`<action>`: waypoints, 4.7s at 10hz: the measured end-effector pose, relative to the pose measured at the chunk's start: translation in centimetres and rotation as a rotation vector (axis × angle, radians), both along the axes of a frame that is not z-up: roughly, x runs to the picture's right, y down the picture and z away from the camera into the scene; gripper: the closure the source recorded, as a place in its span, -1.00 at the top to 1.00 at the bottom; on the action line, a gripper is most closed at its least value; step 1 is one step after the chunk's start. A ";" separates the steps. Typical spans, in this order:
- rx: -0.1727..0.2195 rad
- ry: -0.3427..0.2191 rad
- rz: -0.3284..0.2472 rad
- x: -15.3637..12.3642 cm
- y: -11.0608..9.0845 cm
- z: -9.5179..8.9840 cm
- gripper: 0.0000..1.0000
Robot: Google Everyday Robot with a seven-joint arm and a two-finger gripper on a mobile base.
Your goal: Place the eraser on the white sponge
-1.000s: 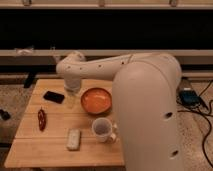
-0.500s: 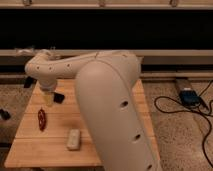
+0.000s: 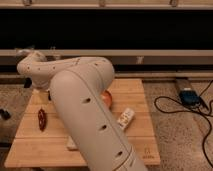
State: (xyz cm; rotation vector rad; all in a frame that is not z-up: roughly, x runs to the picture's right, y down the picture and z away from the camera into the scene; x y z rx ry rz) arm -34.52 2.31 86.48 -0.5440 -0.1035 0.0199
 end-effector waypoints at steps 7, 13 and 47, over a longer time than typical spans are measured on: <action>-0.061 0.011 -0.006 -0.5 1.0 5.8 0.60; -0.110 0.055 -0.002 -0.2 1.2 9.7 0.60; -0.067 -0.231 -0.293 16.5 16.1 -13.7 -1.00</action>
